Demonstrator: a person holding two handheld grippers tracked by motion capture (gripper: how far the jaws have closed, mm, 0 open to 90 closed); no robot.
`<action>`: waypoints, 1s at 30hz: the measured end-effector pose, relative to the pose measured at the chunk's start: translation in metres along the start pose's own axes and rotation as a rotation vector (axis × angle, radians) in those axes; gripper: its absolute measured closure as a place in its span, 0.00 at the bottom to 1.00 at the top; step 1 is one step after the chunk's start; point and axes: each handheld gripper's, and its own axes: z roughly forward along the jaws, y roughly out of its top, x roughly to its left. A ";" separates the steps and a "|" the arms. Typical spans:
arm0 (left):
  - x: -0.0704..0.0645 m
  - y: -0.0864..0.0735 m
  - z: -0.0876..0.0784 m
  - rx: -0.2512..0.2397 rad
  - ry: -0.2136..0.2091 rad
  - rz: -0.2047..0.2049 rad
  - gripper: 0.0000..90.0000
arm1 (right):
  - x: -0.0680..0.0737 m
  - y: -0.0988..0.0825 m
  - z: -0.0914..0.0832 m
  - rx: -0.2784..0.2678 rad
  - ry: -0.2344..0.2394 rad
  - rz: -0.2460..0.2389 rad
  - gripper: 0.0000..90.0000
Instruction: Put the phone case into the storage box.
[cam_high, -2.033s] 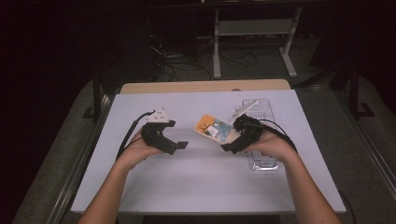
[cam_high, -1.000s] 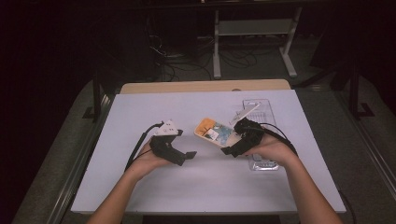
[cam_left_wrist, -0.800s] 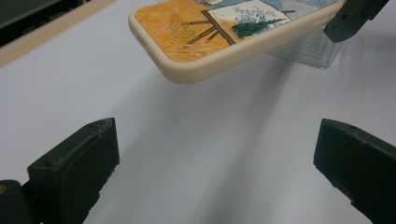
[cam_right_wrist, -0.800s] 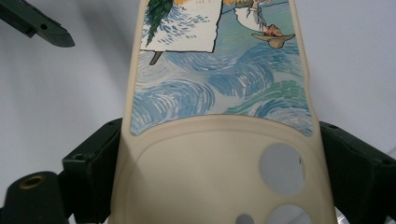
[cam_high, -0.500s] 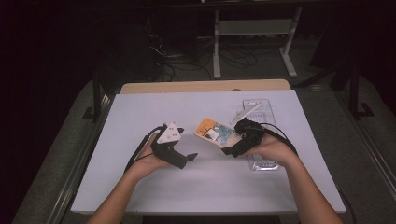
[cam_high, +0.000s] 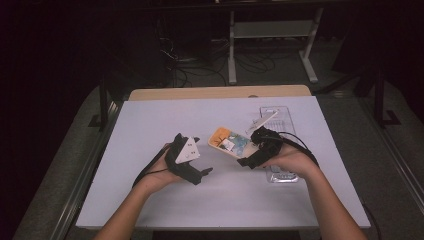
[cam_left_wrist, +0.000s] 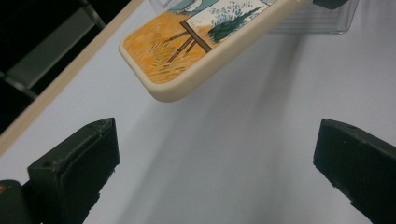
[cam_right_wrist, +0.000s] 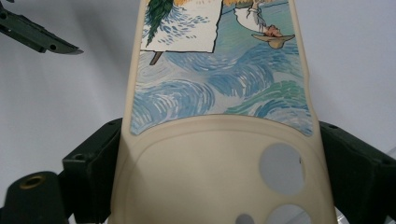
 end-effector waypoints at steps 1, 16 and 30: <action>0.000 0.000 0.000 0.000 0.000 0.000 0.00 | 0.000 0.000 0.000 0.001 0.001 0.000 0.11; -0.012 0.006 0.000 0.046 0.085 0.189 0.00 | 0.003 0.001 0.002 0.005 0.003 -0.004 0.11; -0.024 0.008 0.004 0.042 0.186 0.333 0.00 | 0.003 0.001 0.003 0.017 -0.007 -0.030 0.11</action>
